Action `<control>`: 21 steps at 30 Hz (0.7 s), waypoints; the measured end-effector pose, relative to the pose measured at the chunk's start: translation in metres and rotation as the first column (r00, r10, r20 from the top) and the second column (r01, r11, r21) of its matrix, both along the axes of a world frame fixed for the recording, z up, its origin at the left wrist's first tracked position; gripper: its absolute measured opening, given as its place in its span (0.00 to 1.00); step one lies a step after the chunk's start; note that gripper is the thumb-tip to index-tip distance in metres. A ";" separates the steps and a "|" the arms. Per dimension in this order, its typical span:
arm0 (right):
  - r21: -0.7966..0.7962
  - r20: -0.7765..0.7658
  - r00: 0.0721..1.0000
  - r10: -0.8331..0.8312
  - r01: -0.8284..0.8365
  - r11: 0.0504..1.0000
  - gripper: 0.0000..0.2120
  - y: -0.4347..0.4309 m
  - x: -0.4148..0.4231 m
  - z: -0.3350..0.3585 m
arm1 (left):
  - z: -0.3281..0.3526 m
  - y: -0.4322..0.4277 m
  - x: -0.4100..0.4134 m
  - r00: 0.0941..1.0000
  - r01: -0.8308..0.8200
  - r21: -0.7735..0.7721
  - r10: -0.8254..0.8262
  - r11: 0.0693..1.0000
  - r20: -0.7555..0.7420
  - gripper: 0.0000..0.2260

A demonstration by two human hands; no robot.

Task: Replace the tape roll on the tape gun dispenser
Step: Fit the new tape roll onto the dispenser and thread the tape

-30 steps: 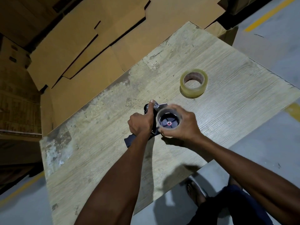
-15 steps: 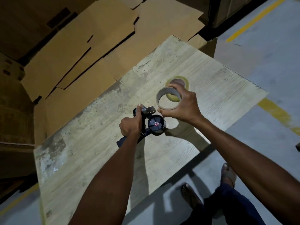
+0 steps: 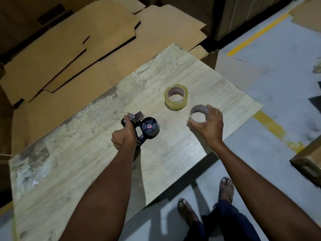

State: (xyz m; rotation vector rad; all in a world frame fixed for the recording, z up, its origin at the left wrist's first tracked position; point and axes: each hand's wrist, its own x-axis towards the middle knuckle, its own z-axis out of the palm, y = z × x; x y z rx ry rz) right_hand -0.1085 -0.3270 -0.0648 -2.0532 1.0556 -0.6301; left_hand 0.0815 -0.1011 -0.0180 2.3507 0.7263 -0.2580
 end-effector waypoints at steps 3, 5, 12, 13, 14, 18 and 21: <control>0.084 -0.050 0.998 0.043 -0.038 0.996 0.47 -0.005 -0.004 -0.003 | -0.001 0.001 -0.001 1.000 0.002 -0.005 -0.002 1.000 0.000 0.45; 0.110 -0.058 0.997 0.050 -0.044 0.993 0.48 -0.005 -0.004 0.001 | 0.001 0.002 -0.002 1.000 0.015 -0.015 -0.015 1.000 -0.005 0.45; 0.029 -0.137 0.988 0.077 -0.074 0.997 0.55 -0.003 -0.006 0.045 | 0.014 0.010 -0.008 0.986 0.148 -0.031 -0.150 0.989 -0.076 0.54; 0.004 -0.125 0.988 0.088 -0.088 0.996 0.52 -0.003 -0.007 0.053 | 0.018 0.010 -0.010 0.983 0.162 -0.037 -0.164 0.986 -0.077 0.54; -0.013 -0.116 0.988 0.101 -0.103 0.995 0.49 -0.001 -0.006 0.059 | 0.020 0.010 -0.013 0.982 0.170 -0.043 -0.173 0.984 -0.074 0.53; -0.049 -0.137 0.969 0.208 -0.216 0.975 0.45 0.006 0.008 0.074 | 0.020 0.009 -0.016 0.991 0.125 -0.061 -0.128 0.990 -0.043 0.48; -0.047 -0.218 0.931 0.292 -0.309 0.950 0.48 0.006 0.034 0.080 | 0.016 0.008 -0.013 0.995 0.095 -0.055 -0.096 0.994 -0.030 0.47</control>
